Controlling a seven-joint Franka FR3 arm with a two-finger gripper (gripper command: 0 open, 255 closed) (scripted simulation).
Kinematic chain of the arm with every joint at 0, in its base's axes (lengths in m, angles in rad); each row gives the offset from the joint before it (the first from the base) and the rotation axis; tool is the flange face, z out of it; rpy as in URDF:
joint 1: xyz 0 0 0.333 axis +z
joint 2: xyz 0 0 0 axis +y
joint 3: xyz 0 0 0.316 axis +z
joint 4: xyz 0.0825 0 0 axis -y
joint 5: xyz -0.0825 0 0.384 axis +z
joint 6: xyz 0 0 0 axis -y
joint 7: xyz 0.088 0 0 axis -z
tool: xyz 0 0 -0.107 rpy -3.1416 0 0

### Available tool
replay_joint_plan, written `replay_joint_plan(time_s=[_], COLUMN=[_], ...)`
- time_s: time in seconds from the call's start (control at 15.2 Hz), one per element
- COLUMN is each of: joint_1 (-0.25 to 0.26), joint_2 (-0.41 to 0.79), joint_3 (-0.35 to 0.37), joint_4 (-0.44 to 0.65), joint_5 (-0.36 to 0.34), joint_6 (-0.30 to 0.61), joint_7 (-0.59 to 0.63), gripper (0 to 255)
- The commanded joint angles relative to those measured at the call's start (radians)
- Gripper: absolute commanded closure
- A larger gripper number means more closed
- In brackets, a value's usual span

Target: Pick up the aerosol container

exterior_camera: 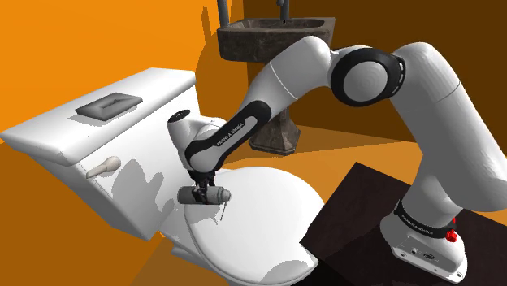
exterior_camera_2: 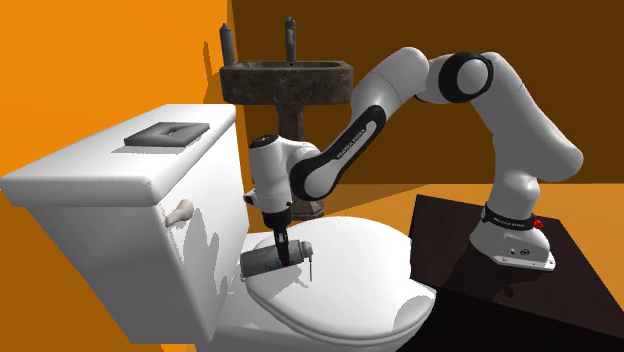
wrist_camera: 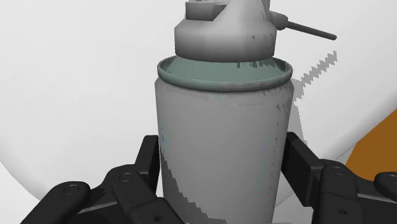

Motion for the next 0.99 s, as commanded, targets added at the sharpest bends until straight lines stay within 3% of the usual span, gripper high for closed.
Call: replay_joint_plan(time_s=[0.0, 0.92], joint_1=[-0.003, -0.014], joint_2=[-0.019, -0.113], joint_3=[0.004, 0.022], joint_4=[-0.006, 0.012], joint_5=[0.004, 0.028], joint_6=[-0.013, -0.123], joint_7=[-0.002, -0.014], gripper=[255, 255])
